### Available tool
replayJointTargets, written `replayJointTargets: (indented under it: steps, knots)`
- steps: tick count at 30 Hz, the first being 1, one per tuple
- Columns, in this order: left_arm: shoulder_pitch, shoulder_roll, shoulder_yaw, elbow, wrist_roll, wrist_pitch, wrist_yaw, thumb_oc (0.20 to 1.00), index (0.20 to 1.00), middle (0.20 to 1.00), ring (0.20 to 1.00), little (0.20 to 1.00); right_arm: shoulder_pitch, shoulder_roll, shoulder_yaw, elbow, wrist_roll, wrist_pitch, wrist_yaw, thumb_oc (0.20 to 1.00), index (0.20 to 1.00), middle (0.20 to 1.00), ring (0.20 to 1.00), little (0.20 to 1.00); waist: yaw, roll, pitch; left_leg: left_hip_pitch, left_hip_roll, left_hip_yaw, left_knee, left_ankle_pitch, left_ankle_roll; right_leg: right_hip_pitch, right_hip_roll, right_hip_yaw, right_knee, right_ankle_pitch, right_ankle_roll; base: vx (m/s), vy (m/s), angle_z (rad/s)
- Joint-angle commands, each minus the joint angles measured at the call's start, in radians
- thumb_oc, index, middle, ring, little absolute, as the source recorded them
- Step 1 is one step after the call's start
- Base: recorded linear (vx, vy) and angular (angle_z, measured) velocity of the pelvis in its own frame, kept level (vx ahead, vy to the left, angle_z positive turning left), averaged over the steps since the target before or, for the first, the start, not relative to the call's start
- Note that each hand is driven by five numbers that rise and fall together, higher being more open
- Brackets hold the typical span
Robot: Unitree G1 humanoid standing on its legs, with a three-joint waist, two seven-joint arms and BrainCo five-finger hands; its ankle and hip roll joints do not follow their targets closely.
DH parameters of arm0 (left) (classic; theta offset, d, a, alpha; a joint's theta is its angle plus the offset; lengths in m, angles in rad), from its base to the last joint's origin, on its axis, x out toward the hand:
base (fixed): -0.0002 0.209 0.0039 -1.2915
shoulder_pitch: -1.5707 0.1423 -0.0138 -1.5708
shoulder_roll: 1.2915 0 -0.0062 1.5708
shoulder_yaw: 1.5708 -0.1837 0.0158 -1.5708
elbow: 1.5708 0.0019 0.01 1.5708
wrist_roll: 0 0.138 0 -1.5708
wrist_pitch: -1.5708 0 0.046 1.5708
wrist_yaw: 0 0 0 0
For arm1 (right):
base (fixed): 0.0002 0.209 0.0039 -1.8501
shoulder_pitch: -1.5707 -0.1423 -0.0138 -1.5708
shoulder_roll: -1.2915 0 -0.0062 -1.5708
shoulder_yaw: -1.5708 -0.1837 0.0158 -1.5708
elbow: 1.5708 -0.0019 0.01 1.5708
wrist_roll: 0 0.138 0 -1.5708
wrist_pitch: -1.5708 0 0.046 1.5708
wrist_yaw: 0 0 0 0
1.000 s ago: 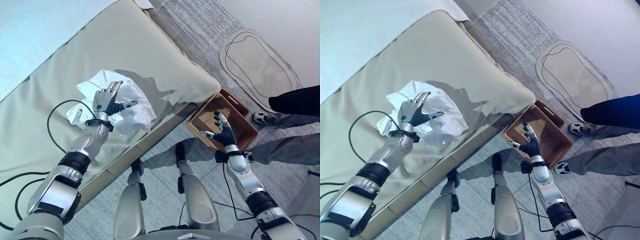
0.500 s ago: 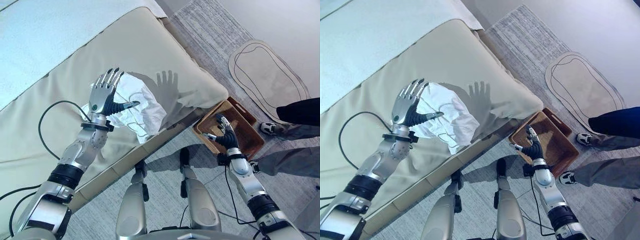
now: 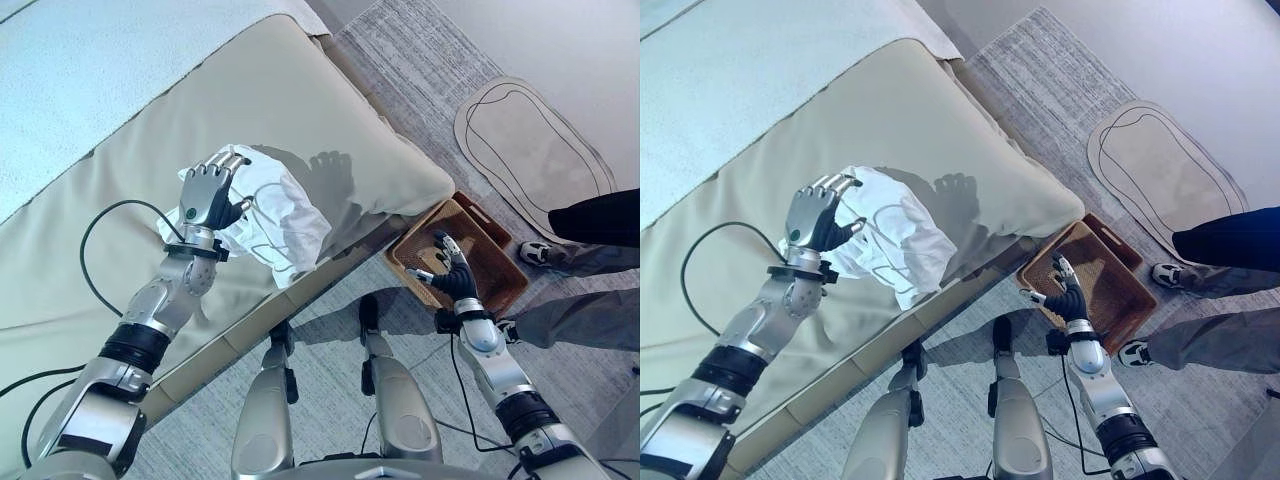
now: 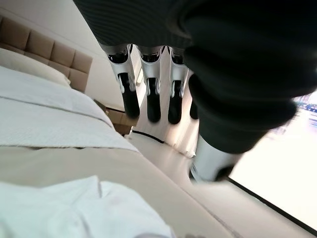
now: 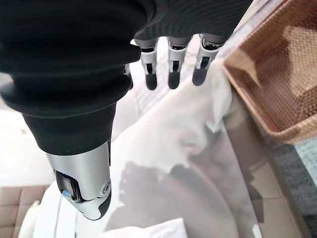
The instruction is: Pick up clothes into the bucket
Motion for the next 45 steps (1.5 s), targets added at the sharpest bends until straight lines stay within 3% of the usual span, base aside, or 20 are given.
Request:
replayJointTargets:
  steps: [1, 12, 13, 14, 31, 45]
  knots:
    - [-0.053, 0.007, -0.002, 0.051, 0.044, 0.001, 0.036, 0.2, 0.2, 0.2, 0.2, 0.2, 0.028, -0.01, -0.019, -0.067, 0.014, -0.063, -0.008, 1.0, 1.0, 1.0, 1.0, 1.0, -0.012, -0.035, -0.07, -0.059, -0.012, -0.038, 0.151, -0.104, 0.014, -0.004, -0.055, -0.017, 0.074, -0.04, 0.054, 0.0, 0.0, 0.0]
    - [-0.047, 0.007, 0.001, 0.053, 0.049, 0.008, 0.034, 0.2, 0.2, 0.2, 0.2, 0.2, 0.029, -0.009, -0.021, -0.066, 0.018, -0.062, -0.01, 1.0, 1.0, 1.0, 1.0, 1.0, -0.011, -0.032, -0.075, -0.059, -0.012, -0.037, 0.15, -0.104, 0.014, -0.002, -0.053, -0.017, 0.071, -0.042, 0.054, 0.0, 0.0, 0.0]
    - [-0.047, 0.007, 0.003, 0.053, 0.048, 0.009, 0.033, 0.548, 0.548, 0.548, 0.548, 0.548, 0.029, -0.009, -0.022, -0.066, 0.017, -0.061, -0.01, 1.0, 1.0, 1.0, 1.0, 1.0, -0.011, -0.032, -0.075, -0.06, -0.012, -0.037, 0.15, -0.104, 0.015, -0.002, -0.053, -0.017, 0.071, -0.042, 0.054, 0.0, 0.0, 0.0]
    - [-0.046, 0.004, 0.003, 0.055, 0.049, 0.009, 0.033, 1.0, 1.0, 1.0, 1.0, 1.0, 0.03, -0.01, -0.023, -0.066, 0.014, -0.06, -0.012, 1.0, 1.0, 1.0, 1.0, 1.0, -0.011, -0.032, -0.074, -0.059, -0.012, -0.037, 0.151, -0.105, 0.015, -0.002, -0.053, -0.018, 0.071, -0.042, 0.053, 0.0, 0.0, 0.0]
    - [-0.245, 0.016, -0.118, 0.246, 0.071, 0.083, 0.027, 1.0, 1.0, 1.0, 1.0, 1.0, -0.01, -0.047, -0.015, -0.114, 0.003, -0.055, -0.023, 1.0, 1.0, 1.0, 1.0, 1.0, -0.052, -0.045, 0.001, -0.192, -0.022, -0.02, 0.217, -0.108, 0.032, -0.148, -0.062, 0.006, 0.159, -0.05, 0.054, -0.04, 0.024, -0.02]
    - [-0.399, 0.075, -0.162, 0.38, 0.088, 0.158, 0.038, 1.0, 1.0, 1.0, 1.0, 1.0, 0.003, -0.08, -0.077, -0.185, 0.025, -0.082, -0.047, 1.0, 1.0, 1.0, 1.0, 1.0, -0.102, -0.033, 0.037, -0.447, -0.02, -0.018, 0.421, -0.173, 0.045, -0.406, -0.078, 0.032, 0.362, -0.1, 0.051, -0.03, 0.024, -0.02]
